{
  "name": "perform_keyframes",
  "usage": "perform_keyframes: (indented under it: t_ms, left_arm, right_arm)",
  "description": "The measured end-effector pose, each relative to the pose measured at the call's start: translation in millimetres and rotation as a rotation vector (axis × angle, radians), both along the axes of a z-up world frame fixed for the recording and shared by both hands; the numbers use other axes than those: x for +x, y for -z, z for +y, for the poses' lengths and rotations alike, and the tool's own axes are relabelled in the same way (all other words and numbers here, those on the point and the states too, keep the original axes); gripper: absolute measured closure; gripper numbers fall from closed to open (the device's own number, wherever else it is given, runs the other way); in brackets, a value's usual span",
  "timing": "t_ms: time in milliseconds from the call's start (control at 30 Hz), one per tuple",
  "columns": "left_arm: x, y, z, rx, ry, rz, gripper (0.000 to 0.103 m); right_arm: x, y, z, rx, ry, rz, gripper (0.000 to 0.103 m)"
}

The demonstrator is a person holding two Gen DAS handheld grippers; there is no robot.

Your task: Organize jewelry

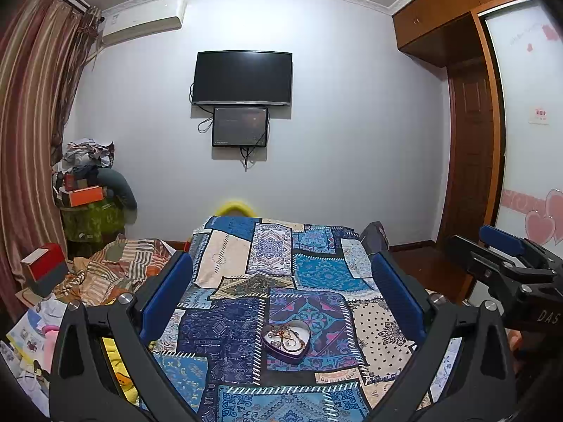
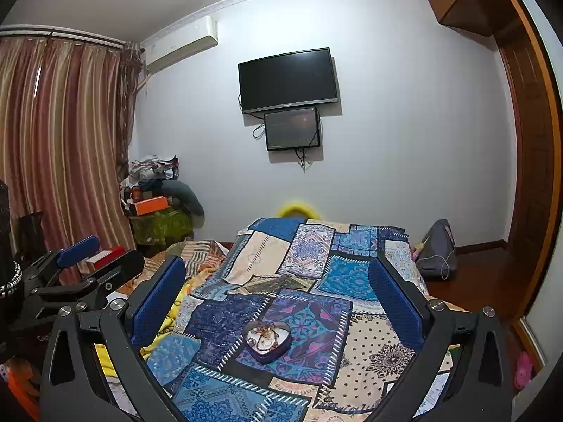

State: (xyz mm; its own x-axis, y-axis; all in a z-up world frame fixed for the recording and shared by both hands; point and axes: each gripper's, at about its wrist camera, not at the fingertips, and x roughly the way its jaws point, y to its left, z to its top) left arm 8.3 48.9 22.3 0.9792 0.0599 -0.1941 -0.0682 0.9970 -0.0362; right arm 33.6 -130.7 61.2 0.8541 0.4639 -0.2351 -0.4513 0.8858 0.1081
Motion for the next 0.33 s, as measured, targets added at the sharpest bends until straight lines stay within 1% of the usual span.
perform_keyframes:
  t_ms: [333]
  left_arm:
    - [3.5,2.4,3.0,-0.008,0.003,0.012,0.001]
  right_arm:
    - [3.5,3.0,1.6,0.000,0.001,0.014,0.000]
